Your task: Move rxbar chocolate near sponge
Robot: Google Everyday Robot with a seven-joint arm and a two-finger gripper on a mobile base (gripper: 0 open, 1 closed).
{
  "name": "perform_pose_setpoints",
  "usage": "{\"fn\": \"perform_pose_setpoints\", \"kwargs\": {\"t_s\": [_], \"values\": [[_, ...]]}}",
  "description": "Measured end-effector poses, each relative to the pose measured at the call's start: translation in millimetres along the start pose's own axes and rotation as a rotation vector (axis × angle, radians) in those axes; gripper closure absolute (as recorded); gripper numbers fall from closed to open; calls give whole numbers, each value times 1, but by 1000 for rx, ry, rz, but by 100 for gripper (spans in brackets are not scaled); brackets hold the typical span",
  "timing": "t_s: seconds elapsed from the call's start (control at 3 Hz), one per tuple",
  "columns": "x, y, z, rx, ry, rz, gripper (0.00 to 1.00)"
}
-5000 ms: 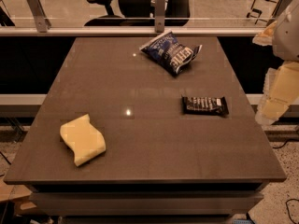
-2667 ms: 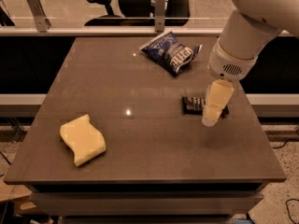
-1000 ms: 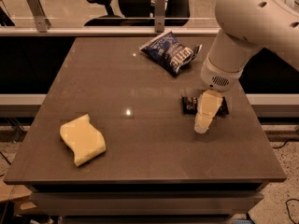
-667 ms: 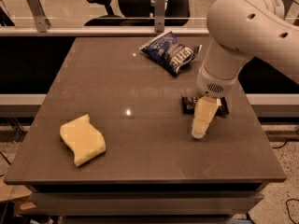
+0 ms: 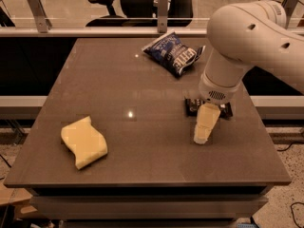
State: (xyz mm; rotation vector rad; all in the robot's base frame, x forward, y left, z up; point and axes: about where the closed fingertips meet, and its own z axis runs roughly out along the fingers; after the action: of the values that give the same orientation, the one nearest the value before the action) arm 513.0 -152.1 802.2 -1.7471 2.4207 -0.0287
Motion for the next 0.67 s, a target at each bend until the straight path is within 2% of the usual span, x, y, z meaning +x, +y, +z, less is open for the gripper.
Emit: {"fn": "perform_pose_setpoints", "kwargs": {"t_s": [0.67], "values": [[-1,-1,-7,1,0,0,64]]}}
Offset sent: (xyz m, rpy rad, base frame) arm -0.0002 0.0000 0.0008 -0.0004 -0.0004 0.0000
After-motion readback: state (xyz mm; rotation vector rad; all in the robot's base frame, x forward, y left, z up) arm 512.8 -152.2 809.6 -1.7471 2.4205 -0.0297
